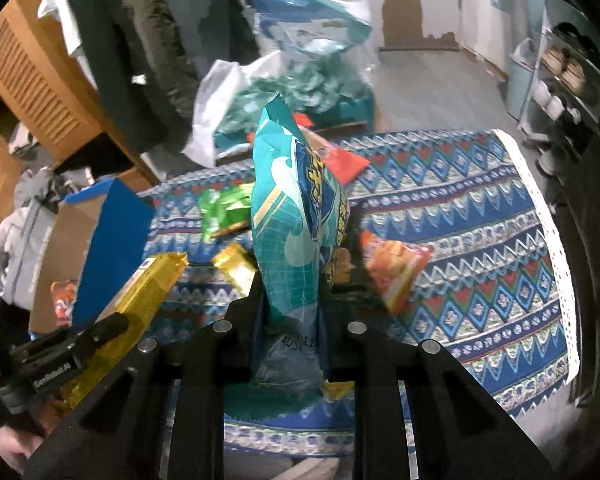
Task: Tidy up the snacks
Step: 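Carry the teal bag and yellow wafer bar into the box and release both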
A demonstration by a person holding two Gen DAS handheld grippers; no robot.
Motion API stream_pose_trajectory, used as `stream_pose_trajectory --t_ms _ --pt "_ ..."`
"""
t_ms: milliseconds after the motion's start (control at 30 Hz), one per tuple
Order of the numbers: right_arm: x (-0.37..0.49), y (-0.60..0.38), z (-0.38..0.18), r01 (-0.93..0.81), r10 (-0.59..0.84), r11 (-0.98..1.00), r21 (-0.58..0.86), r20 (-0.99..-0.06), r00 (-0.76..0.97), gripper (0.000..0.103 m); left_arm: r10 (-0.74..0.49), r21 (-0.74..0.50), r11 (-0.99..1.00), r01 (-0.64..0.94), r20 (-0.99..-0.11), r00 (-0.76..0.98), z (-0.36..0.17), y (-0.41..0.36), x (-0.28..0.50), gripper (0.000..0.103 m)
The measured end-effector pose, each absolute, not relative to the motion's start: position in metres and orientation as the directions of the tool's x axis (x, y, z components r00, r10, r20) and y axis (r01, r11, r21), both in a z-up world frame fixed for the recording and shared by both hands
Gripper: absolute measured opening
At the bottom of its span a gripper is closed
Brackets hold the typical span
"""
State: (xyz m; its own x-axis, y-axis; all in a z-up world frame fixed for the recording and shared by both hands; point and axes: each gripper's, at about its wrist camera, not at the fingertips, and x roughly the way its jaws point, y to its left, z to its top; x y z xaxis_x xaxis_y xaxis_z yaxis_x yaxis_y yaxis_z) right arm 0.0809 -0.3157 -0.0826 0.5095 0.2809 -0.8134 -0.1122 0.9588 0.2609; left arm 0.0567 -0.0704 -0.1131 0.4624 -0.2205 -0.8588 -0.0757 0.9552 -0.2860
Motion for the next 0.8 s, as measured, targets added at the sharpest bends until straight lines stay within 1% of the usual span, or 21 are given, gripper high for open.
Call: stream_pose_trajectory --t_ms 467,800 --pt "0.075 -0.247 -0.057 -0.25 0.382 0.923 0.294 -0.783 0.492 0.02 -0.173 -0.305 0.94 -0.155 -0.813 0.556 -0.074 -0.011 0.042 0.028" --pt "0.075 -0.171 -0.041 -0.372 0.451 0.88 0.297 -0.767 0.456 0.02 -0.133 -0.319 0.926 -0.201 -0.775 0.618 -0.058 0.036 0.029 0.028"
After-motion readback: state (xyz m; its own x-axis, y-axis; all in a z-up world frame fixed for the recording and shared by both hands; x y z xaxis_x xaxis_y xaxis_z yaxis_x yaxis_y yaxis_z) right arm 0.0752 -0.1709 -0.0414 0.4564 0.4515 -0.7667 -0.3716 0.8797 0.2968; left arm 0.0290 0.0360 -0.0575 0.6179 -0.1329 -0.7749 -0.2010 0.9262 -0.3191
